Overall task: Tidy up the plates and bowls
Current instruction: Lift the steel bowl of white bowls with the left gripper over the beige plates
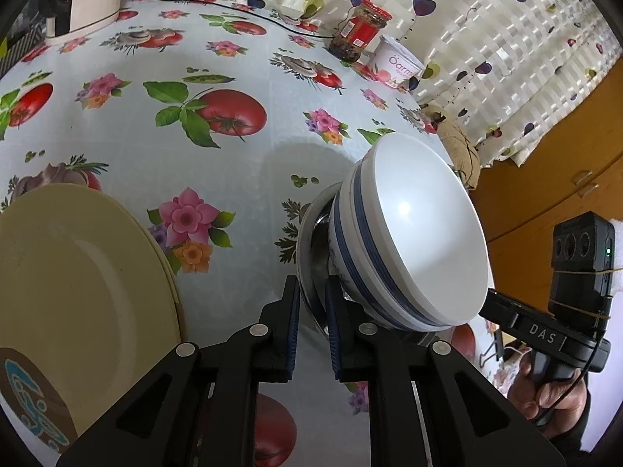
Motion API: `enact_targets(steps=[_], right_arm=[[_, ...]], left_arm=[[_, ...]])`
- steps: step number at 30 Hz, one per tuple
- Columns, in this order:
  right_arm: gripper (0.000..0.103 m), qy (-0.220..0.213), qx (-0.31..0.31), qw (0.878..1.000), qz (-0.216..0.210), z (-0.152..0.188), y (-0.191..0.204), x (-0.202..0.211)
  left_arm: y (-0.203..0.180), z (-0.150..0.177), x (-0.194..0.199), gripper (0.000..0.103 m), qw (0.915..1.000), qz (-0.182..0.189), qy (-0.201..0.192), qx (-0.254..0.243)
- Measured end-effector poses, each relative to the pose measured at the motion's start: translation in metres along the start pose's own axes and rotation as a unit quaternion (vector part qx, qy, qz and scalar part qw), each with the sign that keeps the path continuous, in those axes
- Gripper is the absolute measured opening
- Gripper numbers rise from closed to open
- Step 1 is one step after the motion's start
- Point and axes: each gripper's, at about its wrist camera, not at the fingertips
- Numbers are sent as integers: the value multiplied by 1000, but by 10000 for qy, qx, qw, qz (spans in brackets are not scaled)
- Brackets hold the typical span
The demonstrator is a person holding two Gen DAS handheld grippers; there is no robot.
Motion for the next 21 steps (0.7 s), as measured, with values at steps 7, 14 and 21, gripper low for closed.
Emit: enact_targets(steps=[7, 14, 21], right_arm=[[13, -1, 4, 10000, 2, 0, 0, 1], [13, -28, 61, 10000, 4, -1, 2, 3], [13, -86, 154, 9998, 8, -4, 9, 8]], left_arm=[[-2, 0, 2, 13, 10000, -34, -52, -58], [-3, 1, 4, 13, 9999, -42, -90, -66], [-5, -1, 12, 13, 9998, -75, -166, -77]])
Point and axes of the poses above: each gripper's, at about its wrist camera, not at the fingertips, and x roughly against the way its jaws point, y to its left, z to its underside, and after that the axes turned 4 degrees about -z, right-handed
